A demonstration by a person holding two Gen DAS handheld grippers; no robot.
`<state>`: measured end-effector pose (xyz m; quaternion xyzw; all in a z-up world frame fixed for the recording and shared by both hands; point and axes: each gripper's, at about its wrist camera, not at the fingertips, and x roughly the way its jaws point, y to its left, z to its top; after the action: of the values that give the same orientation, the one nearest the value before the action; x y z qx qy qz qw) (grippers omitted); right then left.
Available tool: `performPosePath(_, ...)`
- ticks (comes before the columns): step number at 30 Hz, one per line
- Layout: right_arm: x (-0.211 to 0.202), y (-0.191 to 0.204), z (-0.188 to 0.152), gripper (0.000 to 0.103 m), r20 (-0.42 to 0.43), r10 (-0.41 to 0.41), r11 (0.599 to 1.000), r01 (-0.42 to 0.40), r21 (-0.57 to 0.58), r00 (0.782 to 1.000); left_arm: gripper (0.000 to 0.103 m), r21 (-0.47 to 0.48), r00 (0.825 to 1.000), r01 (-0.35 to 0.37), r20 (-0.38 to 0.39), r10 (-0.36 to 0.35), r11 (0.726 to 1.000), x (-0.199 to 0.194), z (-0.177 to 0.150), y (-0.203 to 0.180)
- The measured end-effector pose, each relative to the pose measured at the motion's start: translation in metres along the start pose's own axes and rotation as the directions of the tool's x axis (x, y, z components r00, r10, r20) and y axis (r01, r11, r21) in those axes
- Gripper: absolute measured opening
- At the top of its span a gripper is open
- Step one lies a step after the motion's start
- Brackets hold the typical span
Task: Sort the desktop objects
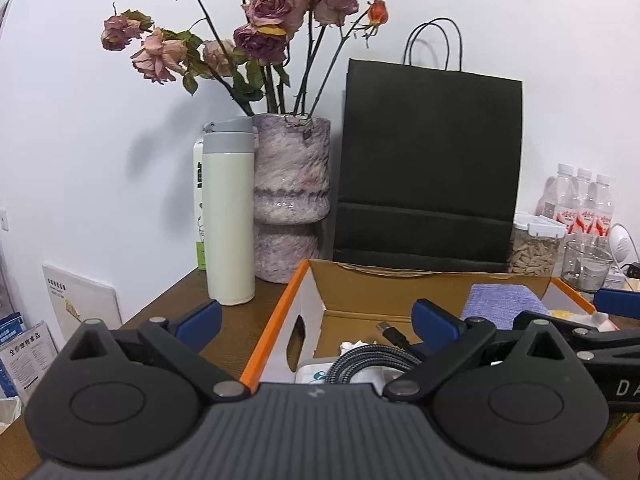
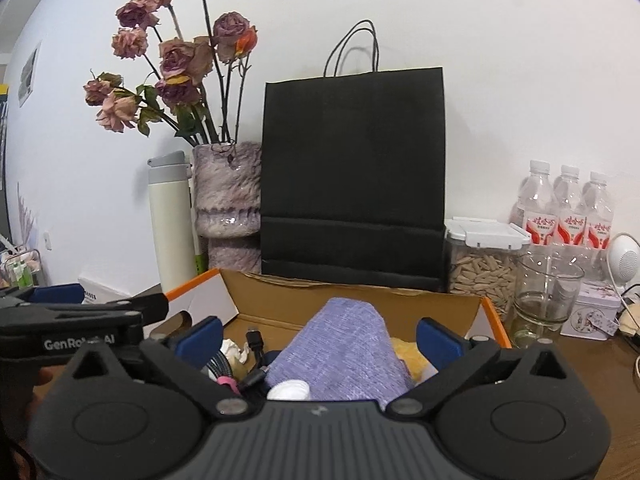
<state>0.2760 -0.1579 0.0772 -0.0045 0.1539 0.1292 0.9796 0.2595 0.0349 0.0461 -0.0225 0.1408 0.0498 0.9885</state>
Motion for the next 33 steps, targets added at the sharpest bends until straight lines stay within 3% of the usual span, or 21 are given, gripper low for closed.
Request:
performPosePath(12, -0.024, -0.01, -0.015, 0.103, -0.012, -0.024, 0.999, 0.024, 0.023, 1.0, 0.103, 0.012, 0.999, 0.038, -0.011, -0.038, 0.999, -0.017, -0.015, 0.006)
performPosePath(33, -0.111, -0.005, -0.057, 0.103, -0.038, -0.014, 1.0, 0.015, 0.027, 0.999, 0.103, 0.1, 0.984, 0.169, -0.067, -0.163, 0.981, -0.086, -0.056, -0.009)
